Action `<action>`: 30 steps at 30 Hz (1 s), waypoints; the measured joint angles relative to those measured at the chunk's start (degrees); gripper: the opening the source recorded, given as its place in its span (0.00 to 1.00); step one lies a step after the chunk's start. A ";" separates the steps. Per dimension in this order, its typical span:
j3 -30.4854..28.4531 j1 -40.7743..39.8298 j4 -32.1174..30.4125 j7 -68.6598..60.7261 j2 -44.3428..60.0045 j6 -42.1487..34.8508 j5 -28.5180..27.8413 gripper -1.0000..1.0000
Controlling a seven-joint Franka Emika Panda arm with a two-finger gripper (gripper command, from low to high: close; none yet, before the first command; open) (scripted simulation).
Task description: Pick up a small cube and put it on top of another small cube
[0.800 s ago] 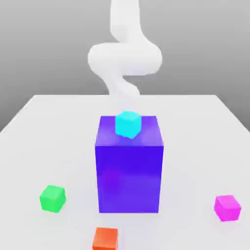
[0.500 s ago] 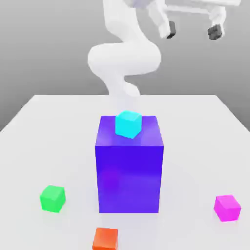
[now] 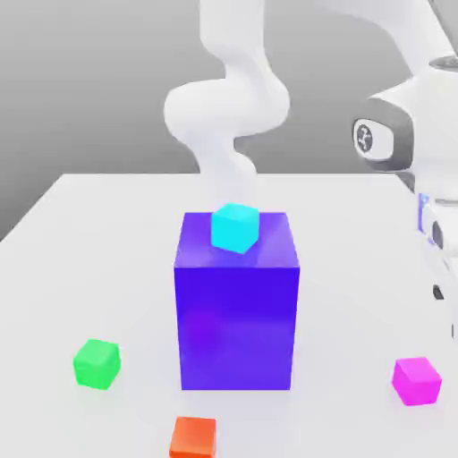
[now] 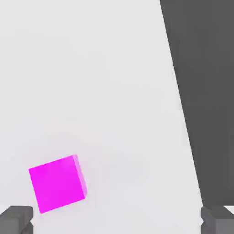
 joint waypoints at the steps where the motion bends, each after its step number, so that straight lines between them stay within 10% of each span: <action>1: 0.12 0.69 -0.39 -0.92 1.95 0.89 -1.70 0.50; 7: -0.52 2.43 0.96 -1.62 14.30 9.71 -5.26 0.50; 8: -0.58 2.48 1.18 -1.59 15.43 10.60 -5.31 0.00; 21: 0.55 1.97 0.68 -2.70 5.26 2.95 -4.18 0.00; 30: -10.80 -13.56 0.58 -9.27 -4.91 1.10 -2.72 0.00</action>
